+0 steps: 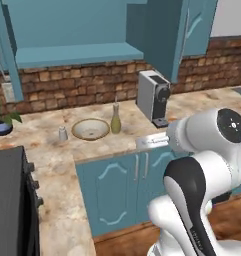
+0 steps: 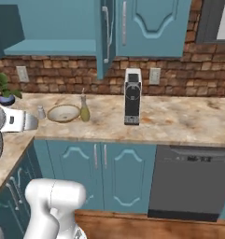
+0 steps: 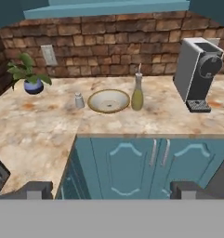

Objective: Retrieve the bottle and the shaker from the cabinet and place them next to the mixing bowl on the counter. Then add garlic from the fridge to the mixing bowl.

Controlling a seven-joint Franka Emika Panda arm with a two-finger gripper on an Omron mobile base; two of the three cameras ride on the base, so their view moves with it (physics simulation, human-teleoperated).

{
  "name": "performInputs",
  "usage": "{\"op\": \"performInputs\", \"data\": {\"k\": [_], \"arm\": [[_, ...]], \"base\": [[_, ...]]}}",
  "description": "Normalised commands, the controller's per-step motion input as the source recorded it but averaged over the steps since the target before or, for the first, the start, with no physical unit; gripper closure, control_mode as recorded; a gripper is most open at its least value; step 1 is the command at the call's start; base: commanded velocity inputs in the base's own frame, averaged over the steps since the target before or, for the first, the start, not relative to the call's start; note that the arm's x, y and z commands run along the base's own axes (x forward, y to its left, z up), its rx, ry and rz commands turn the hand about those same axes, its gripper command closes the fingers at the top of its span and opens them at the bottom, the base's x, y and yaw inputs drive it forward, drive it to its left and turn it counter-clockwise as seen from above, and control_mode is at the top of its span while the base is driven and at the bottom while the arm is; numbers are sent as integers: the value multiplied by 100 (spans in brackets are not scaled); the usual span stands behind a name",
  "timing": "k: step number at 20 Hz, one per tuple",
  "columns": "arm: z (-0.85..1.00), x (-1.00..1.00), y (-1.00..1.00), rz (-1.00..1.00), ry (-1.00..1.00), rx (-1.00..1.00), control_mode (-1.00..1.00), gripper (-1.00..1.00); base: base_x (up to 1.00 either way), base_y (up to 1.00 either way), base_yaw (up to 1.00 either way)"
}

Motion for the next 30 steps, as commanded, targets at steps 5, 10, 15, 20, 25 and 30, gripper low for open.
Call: {"op": "performInputs", "data": {"k": [5, 10, 15, 20, 25, 30], "arm": [[0, 0, 0, 0, 0, 0, 100, -100], [0, 0, 0, 0, 0, 0, 100, -100], [0, 0, 0, 0, 0, 0, 100, -100], [0, 0, 0, 0, 0, 0, 100, -100], [0, 0, 0, 0, 0, 0, 100, -100], [0, 0, 0, 0, 0, 0, 100, -100]], "base": [[-10, -51, -78], [0, -33, -80], [0, 2, -74], [-1, 11, -78], [-6, 5, -95], [0, 0, -100]]}}
